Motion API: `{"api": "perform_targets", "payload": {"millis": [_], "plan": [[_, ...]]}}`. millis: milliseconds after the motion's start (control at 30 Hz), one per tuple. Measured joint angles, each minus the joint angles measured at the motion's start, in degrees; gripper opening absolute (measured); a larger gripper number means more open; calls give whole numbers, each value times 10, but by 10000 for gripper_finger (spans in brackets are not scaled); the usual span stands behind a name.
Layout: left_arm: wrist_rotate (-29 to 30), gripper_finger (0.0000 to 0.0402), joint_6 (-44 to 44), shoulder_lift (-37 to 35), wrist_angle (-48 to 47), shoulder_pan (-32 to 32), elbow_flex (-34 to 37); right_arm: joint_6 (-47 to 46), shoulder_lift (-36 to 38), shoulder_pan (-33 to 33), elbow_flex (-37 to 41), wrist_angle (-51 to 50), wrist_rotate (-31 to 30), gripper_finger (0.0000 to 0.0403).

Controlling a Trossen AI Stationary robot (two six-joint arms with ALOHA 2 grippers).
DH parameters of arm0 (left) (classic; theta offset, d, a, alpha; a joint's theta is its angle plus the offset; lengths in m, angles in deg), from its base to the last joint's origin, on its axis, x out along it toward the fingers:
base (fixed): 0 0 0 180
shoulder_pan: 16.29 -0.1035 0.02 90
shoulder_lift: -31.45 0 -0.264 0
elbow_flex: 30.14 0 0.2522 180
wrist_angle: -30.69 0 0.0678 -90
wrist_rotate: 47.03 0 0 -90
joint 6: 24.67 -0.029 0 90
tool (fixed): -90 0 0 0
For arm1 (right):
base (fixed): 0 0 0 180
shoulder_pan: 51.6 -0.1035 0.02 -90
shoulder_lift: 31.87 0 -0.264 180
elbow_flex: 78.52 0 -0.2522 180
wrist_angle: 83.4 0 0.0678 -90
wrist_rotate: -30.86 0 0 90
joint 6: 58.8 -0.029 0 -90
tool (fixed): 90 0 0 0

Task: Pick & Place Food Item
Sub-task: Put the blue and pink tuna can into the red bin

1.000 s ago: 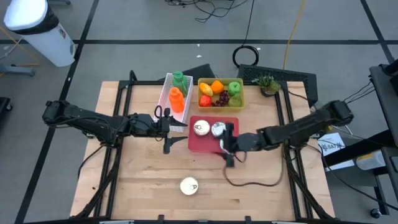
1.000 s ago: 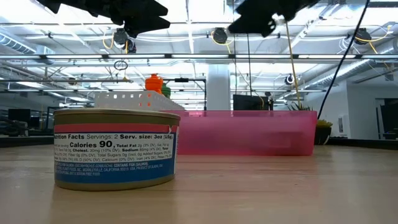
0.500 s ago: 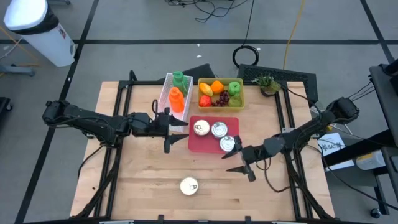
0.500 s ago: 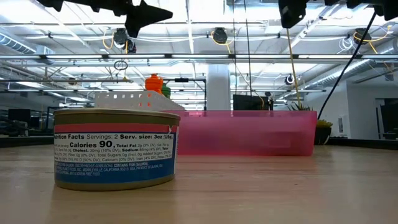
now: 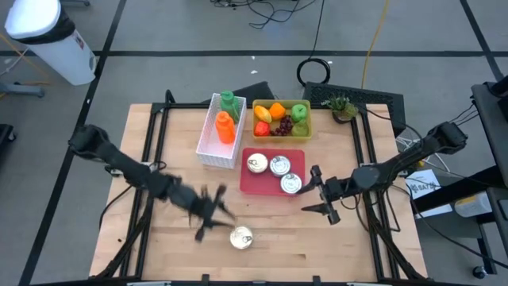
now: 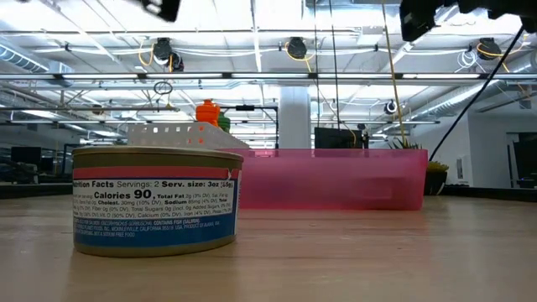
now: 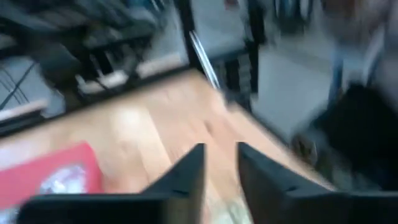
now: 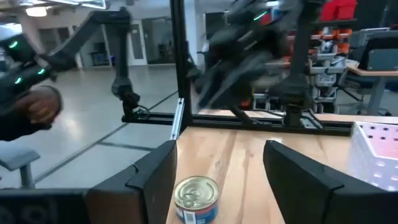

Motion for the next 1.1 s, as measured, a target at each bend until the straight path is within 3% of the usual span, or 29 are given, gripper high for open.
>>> {"api": "perform_targets", "payload": {"millis": [67, 133, 300, 500, 800, 1100], "plan": [[46, 56, -16, 46, -3, 42, 0, 0, 13, 0, 14, -1, -22, 223], [85, 16, 20, 86, -3, 69, 0, 0, 21, 0, 23, -1, -43, 223], [170, 19, 180, 183, 42, 97, 1, 0, 24, 0, 32, -1, -70, 223], [171, 8, 248, 258, 83, 104, 1, 0, 24, 0, 32, 9, -69, 223], [188, 11, 262, 236, 81, 121, 0, 0, 23, 0, 32, 8, -68, 221], [206, 11, 295, 203, -19, 132, 0, 0, 22, 0, 32, 3, -69, 215]]}}
